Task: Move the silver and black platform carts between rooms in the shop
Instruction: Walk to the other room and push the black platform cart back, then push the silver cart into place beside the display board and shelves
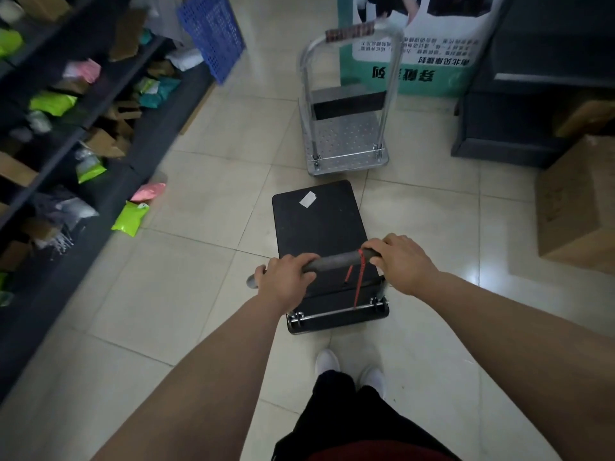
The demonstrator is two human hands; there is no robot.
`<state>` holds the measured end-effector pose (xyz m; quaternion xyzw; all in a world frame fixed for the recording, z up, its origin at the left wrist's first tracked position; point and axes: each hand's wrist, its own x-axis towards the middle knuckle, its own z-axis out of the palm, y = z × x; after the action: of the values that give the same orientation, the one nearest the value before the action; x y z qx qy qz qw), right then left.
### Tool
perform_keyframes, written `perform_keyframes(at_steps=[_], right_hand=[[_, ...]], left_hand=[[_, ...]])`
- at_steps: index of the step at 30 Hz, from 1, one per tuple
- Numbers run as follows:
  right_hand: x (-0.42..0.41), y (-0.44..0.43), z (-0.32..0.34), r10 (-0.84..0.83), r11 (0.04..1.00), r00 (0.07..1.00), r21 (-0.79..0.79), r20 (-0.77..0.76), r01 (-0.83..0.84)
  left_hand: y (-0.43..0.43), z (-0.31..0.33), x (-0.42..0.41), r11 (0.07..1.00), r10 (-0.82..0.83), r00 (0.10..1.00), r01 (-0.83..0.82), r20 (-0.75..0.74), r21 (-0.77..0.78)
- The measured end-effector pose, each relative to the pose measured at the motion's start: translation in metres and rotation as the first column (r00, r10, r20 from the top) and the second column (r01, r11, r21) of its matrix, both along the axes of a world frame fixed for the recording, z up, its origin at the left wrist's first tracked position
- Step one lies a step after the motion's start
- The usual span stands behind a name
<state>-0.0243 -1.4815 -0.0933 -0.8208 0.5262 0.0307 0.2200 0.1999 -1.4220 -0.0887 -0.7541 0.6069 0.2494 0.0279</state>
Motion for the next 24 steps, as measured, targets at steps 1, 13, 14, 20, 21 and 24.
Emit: perform_keyframes(at_steps=[1,13,14,20,21,24], right_hand=[[0.001,-0.001,0.0,0.0,1.0,1.0,-0.007,0.001,0.0],[0.018,-0.043,0.029,-0.205,0.963,0.972,0.201,0.114,0.179],[0.014,-0.047,0.032,-0.231,0.963,0.965,0.166,0.119,0.21],[-0.03,-0.077,0.034,-0.302,0.946,0.953,0.128,0.024,0.297],[-0.037,-0.084,0.034,-0.3,0.947,0.954,0.128,0.019,0.295],[-0.062,-0.112,0.029,-0.264,0.956,0.965,0.131,0.007,0.261]], left_hand=[[-0.001,0.0,0.001,1.0,-0.007,1.0,0.007,0.005,0.0],[-0.097,0.025,0.022,0.991,0.036,0.942,0.011,-0.334,0.136],[-0.105,0.026,0.018,0.992,0.017,0.94,0.026,-0.34,0.121],[-0.142,0.023,-0.014,0.981,-0.111,0.951,0.151,-0.289,0.123],[-0.151,0.021,-0.021,0.98,-0.119,0.953,0.158,-0.278,0.121],[-0.179,0.019,-0.045,0.985,-0.103,0.963,0.134,-0.249,0.111]])
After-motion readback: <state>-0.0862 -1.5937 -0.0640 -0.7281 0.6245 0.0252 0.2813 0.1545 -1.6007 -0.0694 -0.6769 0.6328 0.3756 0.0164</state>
